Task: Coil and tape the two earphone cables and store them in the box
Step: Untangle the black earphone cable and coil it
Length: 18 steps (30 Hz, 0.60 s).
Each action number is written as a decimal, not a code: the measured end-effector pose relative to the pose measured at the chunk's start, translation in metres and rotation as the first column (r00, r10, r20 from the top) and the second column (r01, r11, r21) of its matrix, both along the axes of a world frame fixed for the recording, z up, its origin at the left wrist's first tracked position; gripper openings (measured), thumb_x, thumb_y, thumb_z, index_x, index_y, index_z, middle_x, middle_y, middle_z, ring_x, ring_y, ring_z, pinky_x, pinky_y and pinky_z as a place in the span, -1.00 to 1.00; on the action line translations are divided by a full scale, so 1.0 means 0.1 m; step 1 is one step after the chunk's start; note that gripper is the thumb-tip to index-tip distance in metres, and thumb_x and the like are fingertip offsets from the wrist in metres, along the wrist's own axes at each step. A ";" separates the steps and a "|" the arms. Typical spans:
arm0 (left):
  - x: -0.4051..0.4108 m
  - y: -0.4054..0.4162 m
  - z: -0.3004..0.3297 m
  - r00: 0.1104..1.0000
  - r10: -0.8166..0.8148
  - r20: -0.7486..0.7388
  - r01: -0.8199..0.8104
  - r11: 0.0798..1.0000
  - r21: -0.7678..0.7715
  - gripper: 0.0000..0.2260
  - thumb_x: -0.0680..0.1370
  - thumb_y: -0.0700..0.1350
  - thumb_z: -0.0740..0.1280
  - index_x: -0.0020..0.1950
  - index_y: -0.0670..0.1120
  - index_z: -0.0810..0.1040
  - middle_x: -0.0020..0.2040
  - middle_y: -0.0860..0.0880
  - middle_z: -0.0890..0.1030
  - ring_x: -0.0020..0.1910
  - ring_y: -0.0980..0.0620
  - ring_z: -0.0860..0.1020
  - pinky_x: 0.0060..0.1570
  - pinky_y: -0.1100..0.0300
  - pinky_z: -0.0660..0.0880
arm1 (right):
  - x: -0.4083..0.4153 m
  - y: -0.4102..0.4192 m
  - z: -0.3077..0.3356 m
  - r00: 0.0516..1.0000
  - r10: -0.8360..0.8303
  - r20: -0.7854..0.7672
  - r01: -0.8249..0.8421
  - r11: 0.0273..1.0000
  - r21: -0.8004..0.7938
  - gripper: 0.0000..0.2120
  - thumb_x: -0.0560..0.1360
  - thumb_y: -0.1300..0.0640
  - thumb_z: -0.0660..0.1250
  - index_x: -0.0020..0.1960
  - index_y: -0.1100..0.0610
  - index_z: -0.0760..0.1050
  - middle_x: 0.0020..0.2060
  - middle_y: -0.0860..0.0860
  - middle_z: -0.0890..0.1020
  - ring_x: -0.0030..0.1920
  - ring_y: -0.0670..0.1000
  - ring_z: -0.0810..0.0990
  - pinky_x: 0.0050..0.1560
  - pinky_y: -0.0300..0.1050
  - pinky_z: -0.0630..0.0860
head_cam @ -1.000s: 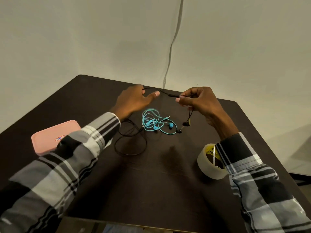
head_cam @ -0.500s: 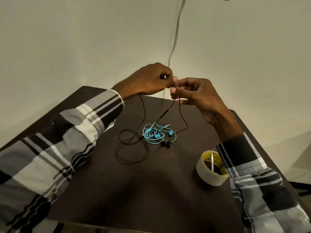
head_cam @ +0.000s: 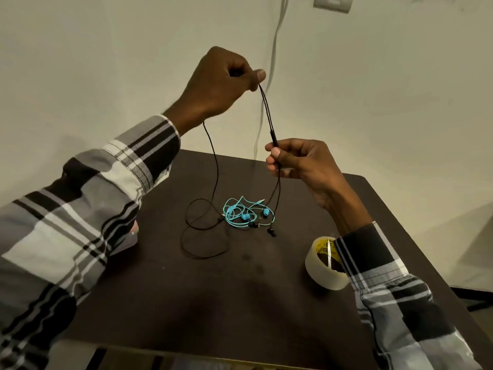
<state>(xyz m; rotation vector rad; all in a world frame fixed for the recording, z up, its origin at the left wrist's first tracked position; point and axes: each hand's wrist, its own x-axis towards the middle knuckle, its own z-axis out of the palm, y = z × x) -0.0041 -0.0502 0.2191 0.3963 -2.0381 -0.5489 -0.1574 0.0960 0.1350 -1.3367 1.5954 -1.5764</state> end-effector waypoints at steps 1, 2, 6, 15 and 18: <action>0.01 -0.01 0.05 1.000 0.004 -0.030 -0.004 1.000 0.000 -0.70 0.54 0.09 0.37 -0.16 -0.13 0.68 -0.21 -0.17 0.67 -0.13 -0.17 0.64 0.01 -0.02 0.57 | 0.00 0.01 -0.01 1.000 0.000 0.002 0.000 1.000 0.004 -0.80 0.56 0.25 0.37 0.15 0.29 0.62 -0.19 0.09 0.71 -0.16 0.02 0.68 0.04 -0.02 0.66; 0.02 -0.02 0.09 0.998 0.006 -0.060 -0.006 1.000 -0.001 -0.69 0.54 0.10 0.37 -0.15 -0.14 0.68 -0.19 -0.20 0.68 -0.12 -0.17 0.64 0.03 -0.02 0.58 | 0.00 0.01 -0.04 1.000 0.001 0.011 -0.001 1.000 0.010 -0.81 0.56 0.26 0.37 0.14 0.29 0.62 -0.19 0.09 0.71 -0.16 0.02 0.68 0.05 -0.01 0.66; 0.08 -0.05 0.23 0.995 0.039 -0.089 -0.040 0.999 -0.010 -0.68 0.53 0.11 0.37 -0.14 -0.14 0.68 -0.33 -0.08 0.61 -0.34 0.08 0.49 -0.19 0.22 0.49 | -0.02 0.05 -0.14 0.995 0.011 0.094 -0.013 0.999 0.029 -0.85 0.55 0.28 0.37 0.09 0.26 0.64 -0.16 0.12 0.73 -0.12 0.04 0.70 0.07 -0.02 0.65; 0.15 -0.03 0.31 0.996 0.061 -0.068 -0.064 0.997 -0.053 -0.63 0.53 0.13 0.35 -0.09 -0.18 0.68 -0.13 -0.24 0.67 -0.10 -0.16 0.63 -0.01 0.09 0.55 | -0.01 0.09 -0.41 0.984 0.028 0.173 -0.050 0.991 0.121 -0.85 0.51 0.34 0.39 0.07 0.27 0.64 -0.10 0.16 0.74 -0.09 0.07 0.73 0.03 -0.06 0.66; 0.14 -0.01 0.28 0.998 0.047 -0.037 -0.049 0.998 -0.048 -0.65 0.53 0.13 0.36 -0.10 -0.17 0.68 -0.13 -0.23 0.67 -0.12 -0.11 0.63 0.01 0.07 0.55 | -0.03 0.11 -0.49 0.981 0.014 0.195 -0.041 0.990 0.136 -0.85 0.50 0.34 0.41 0.06 0.27 0.64 -0.09 0.18 0.74 -0.09 0.07 0.72 0.04 -0.02 0.67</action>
